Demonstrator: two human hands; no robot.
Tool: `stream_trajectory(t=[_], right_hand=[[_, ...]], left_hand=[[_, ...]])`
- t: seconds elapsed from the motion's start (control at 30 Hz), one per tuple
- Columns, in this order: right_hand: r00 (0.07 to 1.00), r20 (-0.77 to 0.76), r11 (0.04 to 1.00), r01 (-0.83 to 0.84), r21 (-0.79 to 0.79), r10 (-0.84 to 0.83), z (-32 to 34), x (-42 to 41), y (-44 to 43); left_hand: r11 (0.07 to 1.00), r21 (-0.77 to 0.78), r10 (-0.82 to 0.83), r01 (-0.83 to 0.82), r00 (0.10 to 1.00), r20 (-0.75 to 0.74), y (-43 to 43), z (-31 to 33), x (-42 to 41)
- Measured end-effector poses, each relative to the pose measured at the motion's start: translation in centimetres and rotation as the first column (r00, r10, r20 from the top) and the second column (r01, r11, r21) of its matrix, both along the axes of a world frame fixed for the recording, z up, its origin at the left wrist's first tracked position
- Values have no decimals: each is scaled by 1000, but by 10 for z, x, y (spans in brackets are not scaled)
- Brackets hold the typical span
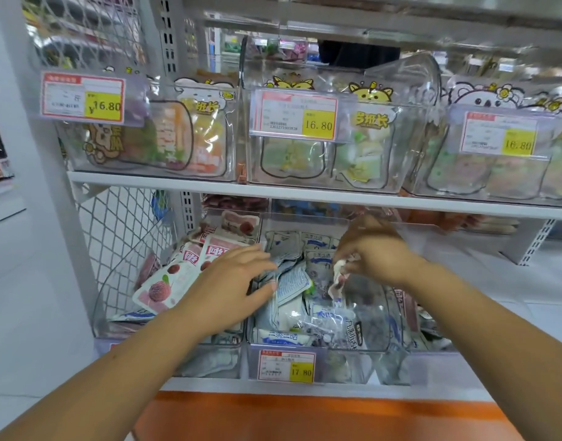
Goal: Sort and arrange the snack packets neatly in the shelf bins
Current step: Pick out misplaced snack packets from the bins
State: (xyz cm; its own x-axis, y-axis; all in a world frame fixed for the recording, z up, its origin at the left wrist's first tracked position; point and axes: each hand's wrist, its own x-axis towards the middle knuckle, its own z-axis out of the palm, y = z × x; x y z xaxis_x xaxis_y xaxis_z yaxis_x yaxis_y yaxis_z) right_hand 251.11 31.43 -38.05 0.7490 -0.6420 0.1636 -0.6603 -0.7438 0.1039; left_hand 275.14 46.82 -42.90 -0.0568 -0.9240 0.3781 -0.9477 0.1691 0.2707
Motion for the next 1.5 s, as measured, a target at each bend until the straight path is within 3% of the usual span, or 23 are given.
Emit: stream_trajectory(t=[0.1,0.2,0.27,0.33,0.43,0.6,0.7,0.8,0.9,0.97,1.03,1.17,1.27,1.37,1.5], right_hand=[[929,369,963,-64,260,-38,9,-8,35],[759,626,846,-204,492,-181,15,0,72],[698,685,814,-264,517,-208,15,12,88],[649,726,781,-323,535,-229,16,28,99],[617,737,729,-366,578,-275,15,47,104],[713,682,782,-326,531,-166,-8,67,98],[796,605,848,-336,410,23,-14,82,97],[854,434,880,-414,235,286,-25,102,98],[881,243,865,-456,210,406,-27,121,105],[907,108,881,-422,214,408,-24,131,107],[927,26,900,-369,231,374,-18,137,106],[948,-48,902,-284,325,316,-12,140,99],[955,-97,917,-235,323,279,-12,140,91],[963,-109,923,-198,329,246,-14,140,90],[944,90,926,-330,185,318,-21,133,105]], left_hand=[[999,40,2,-1,1000,-20,9,10,-7],[994,95,-23,49,965,-261,24,26,-24],[996,62,-32,72,868,-495,32,32,-32],[999,33,13,15,708,-706,40,39,-31],[987,21,101,-161,511,-853,52,51,-12],[867,-1,342,-499,597,-726,59,44,49],[842,-1,437,-539,683,-585,53,28,70],[818,-69,504,-571,769,-393,45,12,86],[891,-235,336,-388,912,-234,49,3,94],[974,-125,159,-187,965,-210,57,-3,96],[996,12,87,-87,978,-191,63,-7,100],[989,68,131,-133,991,37,60,-15,104],[969,109,215,-219,975,52,53,-14,101],[961,180,230,-209,968,-101,48,-7,100],[973,131,206,-189,970,-132,48,1,98]])
